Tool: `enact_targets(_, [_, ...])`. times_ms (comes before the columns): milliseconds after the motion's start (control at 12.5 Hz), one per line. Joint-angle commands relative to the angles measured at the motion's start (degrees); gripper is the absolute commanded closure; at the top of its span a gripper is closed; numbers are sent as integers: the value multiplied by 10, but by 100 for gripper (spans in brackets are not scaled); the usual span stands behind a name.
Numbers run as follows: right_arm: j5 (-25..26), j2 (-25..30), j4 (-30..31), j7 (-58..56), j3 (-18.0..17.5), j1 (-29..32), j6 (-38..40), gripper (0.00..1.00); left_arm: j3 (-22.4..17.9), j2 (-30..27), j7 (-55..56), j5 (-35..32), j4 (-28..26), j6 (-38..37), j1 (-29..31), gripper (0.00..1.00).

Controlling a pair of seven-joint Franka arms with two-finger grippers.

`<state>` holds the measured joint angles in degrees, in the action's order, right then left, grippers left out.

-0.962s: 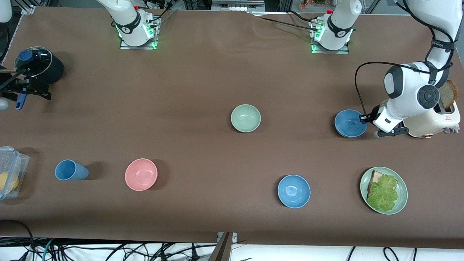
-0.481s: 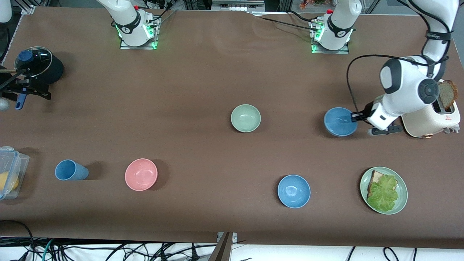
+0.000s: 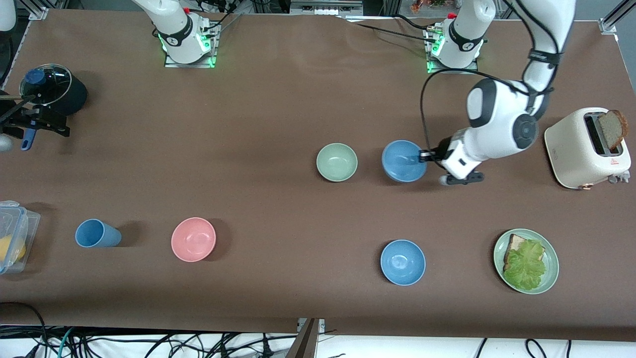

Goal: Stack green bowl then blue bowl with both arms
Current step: 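Carry the blue bowl with the left gripper onto the green bowl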

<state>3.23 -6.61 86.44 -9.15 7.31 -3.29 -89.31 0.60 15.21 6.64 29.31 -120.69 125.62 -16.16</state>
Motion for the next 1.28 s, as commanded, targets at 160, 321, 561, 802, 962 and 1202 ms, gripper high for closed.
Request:
enact_targets(160, [5,-3,-9,-4,-1,6,2,0,49,51,77,23,79,-13,-38,100])
enact_targets(321, [5,-3,-9,-4,-1,6,1,0,50,65,95,24,90,-11,-52,100])
enact_targets(561, [5,-3,-9,-4,-1,7,1,0,49,104,148,18,128,-8,-86,100])
enact_targets(802, [5,-3,-9,-4,-1,7,1,0,49,117,151,19,136,0,-96,100])
enact_targets(962, [5,-4,-9,-4,0,7,1,0,49,123,151,18,142,0,-99,100])
enact_targets(1202, [5,-5,-9,-4,0,7,1,0,49,135,156,18,147,8,-107,100])
